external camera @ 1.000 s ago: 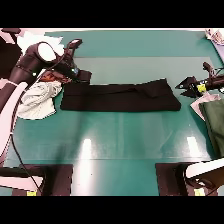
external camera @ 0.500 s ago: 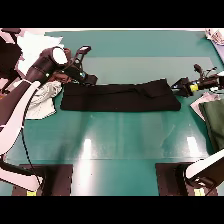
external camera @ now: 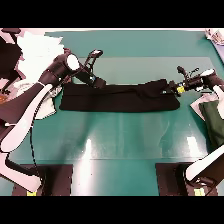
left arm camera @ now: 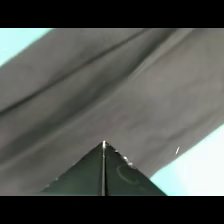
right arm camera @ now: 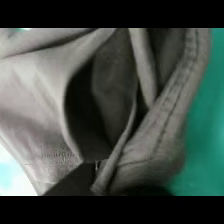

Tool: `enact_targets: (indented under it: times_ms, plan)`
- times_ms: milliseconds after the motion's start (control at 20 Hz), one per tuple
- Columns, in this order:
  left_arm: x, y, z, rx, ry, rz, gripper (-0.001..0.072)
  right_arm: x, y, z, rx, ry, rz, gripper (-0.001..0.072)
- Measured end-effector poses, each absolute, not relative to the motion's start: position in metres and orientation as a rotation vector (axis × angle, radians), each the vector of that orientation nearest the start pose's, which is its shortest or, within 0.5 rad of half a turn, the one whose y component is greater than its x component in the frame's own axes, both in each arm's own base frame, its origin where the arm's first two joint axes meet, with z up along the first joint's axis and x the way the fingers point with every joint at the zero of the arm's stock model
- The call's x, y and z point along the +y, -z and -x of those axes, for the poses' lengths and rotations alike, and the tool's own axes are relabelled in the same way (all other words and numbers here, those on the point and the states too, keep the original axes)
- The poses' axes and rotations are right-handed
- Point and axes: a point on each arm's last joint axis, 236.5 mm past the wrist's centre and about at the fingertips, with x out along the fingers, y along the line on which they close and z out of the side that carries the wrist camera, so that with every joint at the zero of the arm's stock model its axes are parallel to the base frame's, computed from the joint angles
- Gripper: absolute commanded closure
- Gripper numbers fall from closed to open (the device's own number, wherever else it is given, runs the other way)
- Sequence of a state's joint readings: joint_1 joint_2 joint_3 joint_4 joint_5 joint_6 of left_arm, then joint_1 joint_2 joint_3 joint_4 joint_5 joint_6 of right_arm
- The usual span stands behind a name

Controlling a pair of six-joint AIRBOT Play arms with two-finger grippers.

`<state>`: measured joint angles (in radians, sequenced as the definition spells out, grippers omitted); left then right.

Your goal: Fold the shirts.

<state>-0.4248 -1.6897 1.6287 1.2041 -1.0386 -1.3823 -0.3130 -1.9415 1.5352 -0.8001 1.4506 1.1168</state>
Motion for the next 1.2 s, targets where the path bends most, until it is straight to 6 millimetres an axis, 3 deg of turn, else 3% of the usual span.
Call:
enact_targets:
  times_ms: [200, 450, 650, 950, 1050, 1200]
  plan:
    - [-0.288, 0.001, -0.458, 1.105, 0.656, -0.057, 0.0685, 0.031, 0.061, -0.444, 1.426, -0.563, -0.668, 0.0696]
    - [-0.302, 0.026, -0.449, 1.153, 0.712, -0.061, 0.0685, 0.043, 0.027, -0.448, 1.38, -0.552, -0.655, 0.0695]
    - [-0.325, 0.034, -0.431, 1.167, 0.783, -0.093, 0.0685, 0.06, 0.018, -0.447, 1.396, -0.558, -0.657, 0.0696]
    - [-0.335, 0.053, -0.425, 1.19, 0.807, -0.116, 0.0685, 0.086, 0.005, -0.435, 1.456, -0.568, -0.677, 0.0697]
    - [-0.336, 0.056, -0.425, 1.19, 0.807, -0.117, 0.0685, 0.094, -0.013, -0.434, 1.432, -0.575, -0.688, 0.0697]
    - [-0.338, 0.058, -0.427, 1.185, 0.805, -0.115, 0.0685, 0.109, -0.058, -0.436, 1.349, -0.615, -0.743, 0.0697]
